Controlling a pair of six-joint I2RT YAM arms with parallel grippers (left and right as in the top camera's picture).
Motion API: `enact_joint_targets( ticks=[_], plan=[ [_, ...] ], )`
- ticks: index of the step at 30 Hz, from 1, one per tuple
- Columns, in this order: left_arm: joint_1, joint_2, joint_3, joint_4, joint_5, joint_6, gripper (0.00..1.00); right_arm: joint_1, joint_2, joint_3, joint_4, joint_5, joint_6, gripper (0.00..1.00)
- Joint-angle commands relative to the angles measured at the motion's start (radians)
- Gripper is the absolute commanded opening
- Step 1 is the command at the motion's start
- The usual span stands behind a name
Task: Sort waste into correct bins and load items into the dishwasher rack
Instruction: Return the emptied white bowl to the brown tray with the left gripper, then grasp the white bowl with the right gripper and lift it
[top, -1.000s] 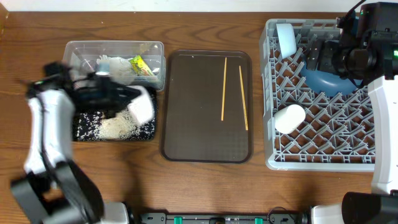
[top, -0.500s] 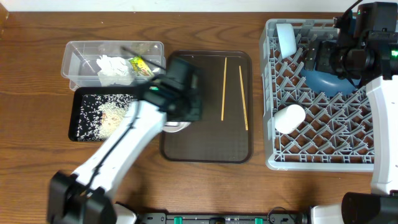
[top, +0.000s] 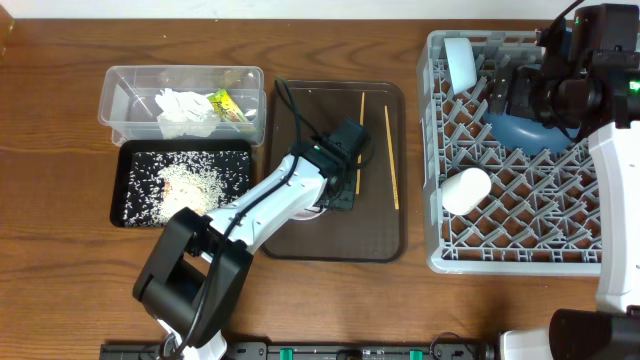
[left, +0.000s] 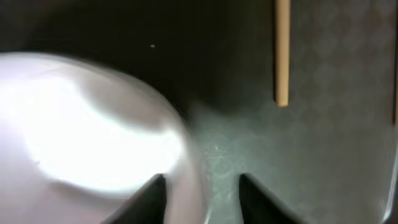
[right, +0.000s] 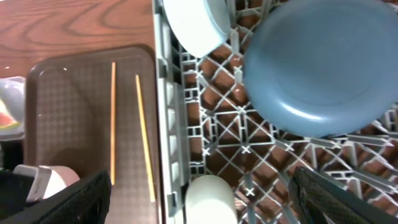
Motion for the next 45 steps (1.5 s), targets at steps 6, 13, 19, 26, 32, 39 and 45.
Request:
enact_joint_targets(
  ticks=[6,13,19,26,32,39,45],
  plan=[
    [0.086,-0.135,0.115,-0.090,-0.020,-0.035,0.53,0.090,0.000,-0.043,0.072,-0.089,0.023,0.87],
    [0.302,-0.404,0.167,-0.218,-0.021,-0.043,0.79,0.266,0.004,-0.188,0.257,-0.111,0.085,0.84],
    [0.551,-0.526,0.166,-0.300,-0.021,-0.030,0.82,0.457,0.056,-0.301,0.425,-0.105,0.165,0.79],
    [0.652,-0.502,0.150,-0.344,-0.021,0.096,0.82,0.627,0.209,-0.306,0.477,0.011,0.230,0.66],
    [0.652,-0.447,0.146,-0.347,-0.021,0.192,0.82,0.668,0.330,-0.306,0.461,0.053,0.245,0.49],
    [0.652,-0.387,0.147,-0.348,-0.024,0.194,0.82,0.679,0.421,-0.306,0.454,0.020,0.243,0.35],
    [0.652,-0.360,0.146,-0.351,-0.024,0.194,0.88,0.682,0.430,-0.306,0.462,0.021,0.240,0.16]
  ],
)
